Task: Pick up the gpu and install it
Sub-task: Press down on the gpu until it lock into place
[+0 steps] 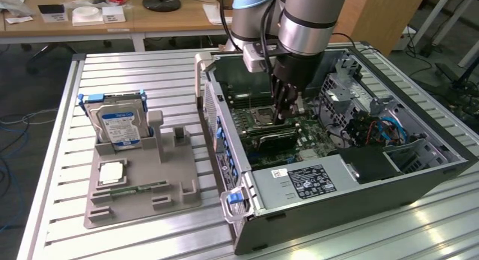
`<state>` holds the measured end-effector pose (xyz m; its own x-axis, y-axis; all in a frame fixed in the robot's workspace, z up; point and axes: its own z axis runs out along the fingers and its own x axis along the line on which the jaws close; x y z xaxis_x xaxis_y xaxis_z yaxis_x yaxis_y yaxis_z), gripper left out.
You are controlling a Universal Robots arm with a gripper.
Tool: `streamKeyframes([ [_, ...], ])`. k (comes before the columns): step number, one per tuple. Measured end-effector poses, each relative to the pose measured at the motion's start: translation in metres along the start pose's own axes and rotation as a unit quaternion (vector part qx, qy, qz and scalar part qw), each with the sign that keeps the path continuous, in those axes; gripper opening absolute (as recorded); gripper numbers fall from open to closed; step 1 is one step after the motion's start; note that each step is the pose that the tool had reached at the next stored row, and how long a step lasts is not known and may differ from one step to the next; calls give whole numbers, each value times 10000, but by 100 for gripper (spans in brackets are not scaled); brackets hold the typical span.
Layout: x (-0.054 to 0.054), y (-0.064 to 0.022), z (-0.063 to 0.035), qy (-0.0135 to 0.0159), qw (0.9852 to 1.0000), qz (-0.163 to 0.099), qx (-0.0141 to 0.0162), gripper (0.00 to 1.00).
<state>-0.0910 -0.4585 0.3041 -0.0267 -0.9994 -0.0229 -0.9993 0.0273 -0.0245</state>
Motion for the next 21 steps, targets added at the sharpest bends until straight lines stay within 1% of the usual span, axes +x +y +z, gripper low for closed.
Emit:
streamKeyframes([
  [8,1,1,53,0,10000,0,0,11],
  [15,13,2,65,0,10000,1,0,11],
  [19,15,20,145,2,10000,0,0,11],
  [21,13,28,162,2,10000,1,0,11],
])
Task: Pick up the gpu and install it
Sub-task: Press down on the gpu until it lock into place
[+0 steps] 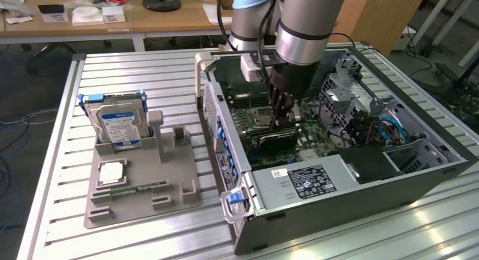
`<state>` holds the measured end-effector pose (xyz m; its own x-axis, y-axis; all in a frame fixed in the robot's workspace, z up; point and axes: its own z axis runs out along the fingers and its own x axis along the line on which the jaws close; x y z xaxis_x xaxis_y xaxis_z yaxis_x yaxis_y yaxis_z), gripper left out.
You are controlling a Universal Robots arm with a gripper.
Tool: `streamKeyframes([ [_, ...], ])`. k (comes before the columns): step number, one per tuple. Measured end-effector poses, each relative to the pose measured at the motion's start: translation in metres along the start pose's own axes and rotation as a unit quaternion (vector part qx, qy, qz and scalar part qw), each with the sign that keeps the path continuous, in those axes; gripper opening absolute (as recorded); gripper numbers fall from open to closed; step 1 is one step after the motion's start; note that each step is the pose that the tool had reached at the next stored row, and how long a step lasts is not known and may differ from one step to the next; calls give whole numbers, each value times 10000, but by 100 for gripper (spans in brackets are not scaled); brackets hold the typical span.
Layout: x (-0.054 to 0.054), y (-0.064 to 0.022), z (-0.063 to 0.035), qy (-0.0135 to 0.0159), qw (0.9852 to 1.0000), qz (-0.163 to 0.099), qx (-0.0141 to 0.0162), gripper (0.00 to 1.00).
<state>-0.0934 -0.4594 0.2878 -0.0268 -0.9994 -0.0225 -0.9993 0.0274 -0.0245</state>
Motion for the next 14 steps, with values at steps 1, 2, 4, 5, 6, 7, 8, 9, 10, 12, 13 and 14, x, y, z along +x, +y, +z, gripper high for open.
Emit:
streamKeyframes([
  [1,0,0,0,1,10000,0,0,11],
  [2,0,0,0,1,10000,-1,0,11],
  [4,-10,5,4,0,10000,1,0,11],
  [5,-19,8,6,0,10000,1,0,11],
  [6,-28,11,9,0,10000,1,0,11],
  [7,-34,13,13,0,10000,1,0,11],
  [8,-37,15,23,0,10000,3,1,11],
  [9,-38,17,34,1,10000,4,0,11],
  [10,-38,17,44,1,10000,4,0,11],
  [12,-38,18,45,2,10000,5,0,11],
  [13,-38,18,45,2,10000,5,-1,11],
  [14,-38,18,46,2,10000,5,0,11],
])
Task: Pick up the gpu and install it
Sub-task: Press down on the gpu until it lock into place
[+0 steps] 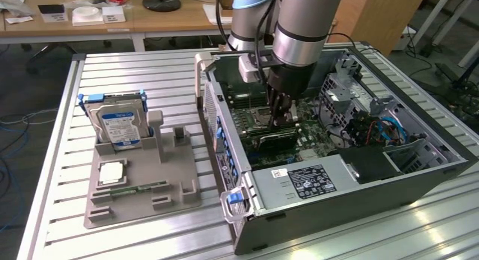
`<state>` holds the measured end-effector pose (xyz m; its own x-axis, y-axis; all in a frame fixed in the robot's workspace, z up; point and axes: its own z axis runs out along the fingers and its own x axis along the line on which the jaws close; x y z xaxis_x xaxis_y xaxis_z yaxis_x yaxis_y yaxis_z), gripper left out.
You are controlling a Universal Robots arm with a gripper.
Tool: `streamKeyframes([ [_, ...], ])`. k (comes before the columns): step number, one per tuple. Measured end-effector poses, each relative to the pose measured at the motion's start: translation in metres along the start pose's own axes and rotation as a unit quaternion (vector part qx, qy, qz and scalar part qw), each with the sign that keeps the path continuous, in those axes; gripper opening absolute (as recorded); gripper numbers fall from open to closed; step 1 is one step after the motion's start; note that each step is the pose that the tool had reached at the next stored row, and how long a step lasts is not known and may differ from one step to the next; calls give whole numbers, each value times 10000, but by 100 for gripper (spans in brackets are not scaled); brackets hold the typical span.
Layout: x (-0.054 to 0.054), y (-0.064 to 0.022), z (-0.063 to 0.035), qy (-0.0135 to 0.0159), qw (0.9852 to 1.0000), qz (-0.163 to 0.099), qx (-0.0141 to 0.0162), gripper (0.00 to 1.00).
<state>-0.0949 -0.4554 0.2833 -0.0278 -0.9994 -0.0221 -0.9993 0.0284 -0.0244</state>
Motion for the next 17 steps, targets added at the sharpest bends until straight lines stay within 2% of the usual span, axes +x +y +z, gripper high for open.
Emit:
streamKeyframes([
  [13,31,0,9,0,10000,0,0,11],
  [17,33,1,58,-1,10000,0,0,11],
])
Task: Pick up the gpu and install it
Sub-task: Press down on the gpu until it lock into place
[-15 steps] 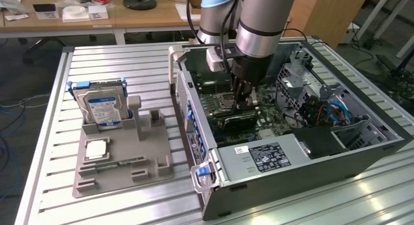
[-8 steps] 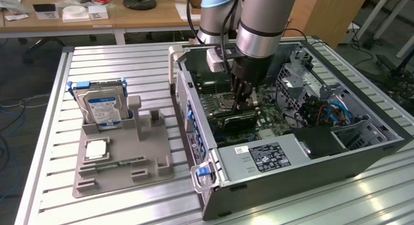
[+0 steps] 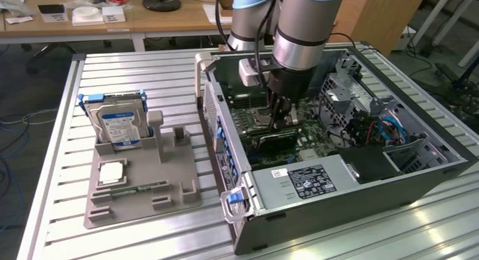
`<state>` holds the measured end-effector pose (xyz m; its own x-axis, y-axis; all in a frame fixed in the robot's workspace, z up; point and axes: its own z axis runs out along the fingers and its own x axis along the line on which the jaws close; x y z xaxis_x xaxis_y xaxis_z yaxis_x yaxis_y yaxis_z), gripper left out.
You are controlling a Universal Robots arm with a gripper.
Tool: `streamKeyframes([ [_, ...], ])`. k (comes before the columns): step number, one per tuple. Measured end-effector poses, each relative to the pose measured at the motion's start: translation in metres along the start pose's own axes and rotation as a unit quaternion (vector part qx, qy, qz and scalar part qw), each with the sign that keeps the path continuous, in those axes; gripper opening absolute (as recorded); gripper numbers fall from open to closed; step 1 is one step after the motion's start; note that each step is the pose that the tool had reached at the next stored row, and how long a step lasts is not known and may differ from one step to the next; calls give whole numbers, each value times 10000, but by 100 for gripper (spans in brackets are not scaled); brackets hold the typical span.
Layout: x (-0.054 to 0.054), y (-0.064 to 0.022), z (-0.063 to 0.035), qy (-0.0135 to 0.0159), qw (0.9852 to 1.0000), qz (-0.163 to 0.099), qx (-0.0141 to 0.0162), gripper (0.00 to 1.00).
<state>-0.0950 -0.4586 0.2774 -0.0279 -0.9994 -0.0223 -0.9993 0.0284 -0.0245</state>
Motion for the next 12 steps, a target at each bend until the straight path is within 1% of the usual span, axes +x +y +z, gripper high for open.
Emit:
streamKeyframes([
  [7,-24,0,15,0,10000,-1,0,11],
  [12,-33,2,51,1,10000,-1,0,11],
])
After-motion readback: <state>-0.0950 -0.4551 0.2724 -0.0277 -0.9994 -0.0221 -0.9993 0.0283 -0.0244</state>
